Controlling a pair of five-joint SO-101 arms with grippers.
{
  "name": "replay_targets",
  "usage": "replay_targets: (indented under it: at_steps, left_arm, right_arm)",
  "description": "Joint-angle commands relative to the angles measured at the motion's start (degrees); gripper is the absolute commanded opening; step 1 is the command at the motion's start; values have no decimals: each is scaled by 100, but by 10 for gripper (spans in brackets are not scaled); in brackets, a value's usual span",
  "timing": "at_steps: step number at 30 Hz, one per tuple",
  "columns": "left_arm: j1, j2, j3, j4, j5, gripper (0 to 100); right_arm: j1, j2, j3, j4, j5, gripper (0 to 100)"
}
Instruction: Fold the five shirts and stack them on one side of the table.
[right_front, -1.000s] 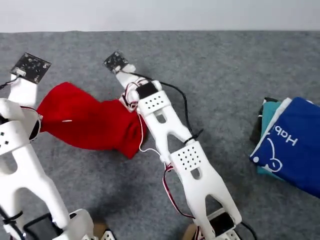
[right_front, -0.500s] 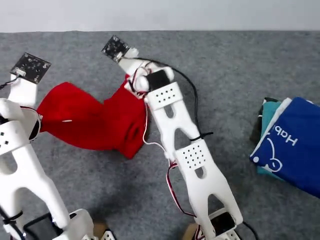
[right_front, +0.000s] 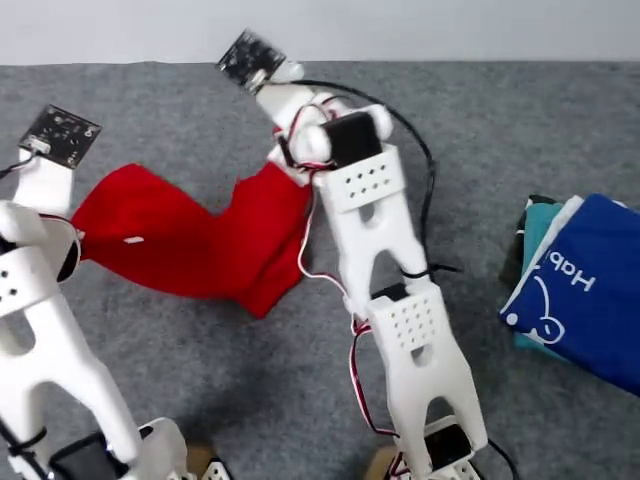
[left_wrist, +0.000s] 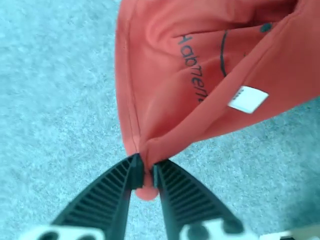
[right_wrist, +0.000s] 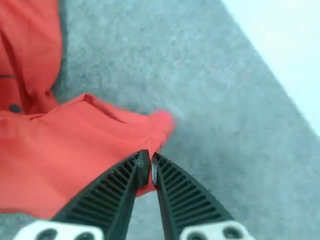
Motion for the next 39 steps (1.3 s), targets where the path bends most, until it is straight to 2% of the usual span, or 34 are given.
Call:
replay_targets:
  at_steps: [1, 8, 11, 14, 22, 28, 34, 39]
  left_arm:
    - [35, -352, -57, 88, -26, 5]
    - [-246, -422, -268, 88, 0, 5]
    - [-246, -413, -778, 70, 369, 5]
    - [-53, -413, -1367, -123, 642, 5]
    - [730, -413, -2316, -651, 668, 5]
    - [818, -422, -2712, -1266, 668, 5]
    - [835, -422, -3714, -1327, 686, 5]
    - [835, -413, -4374, -1319, 1011, 5]
  right_arm:
    - [189, -927, 141, 259, 35, 9]
    - [365, -3160, 2760, 215, 44, 10]
    - [374, -4013, 3332, 198, 44, 10]
    - [576, -4585, 3393, -31, 9, 10]
    - [1095, -5727, 3393, -1121, 88, 9]
    - [1112, -6580, 3393, -1692, 791, 9]
    - [1130, -7336, 3393, -2009, 1503, 9]
    - [1631, -7732, 3393, -2009, 1820, 9]
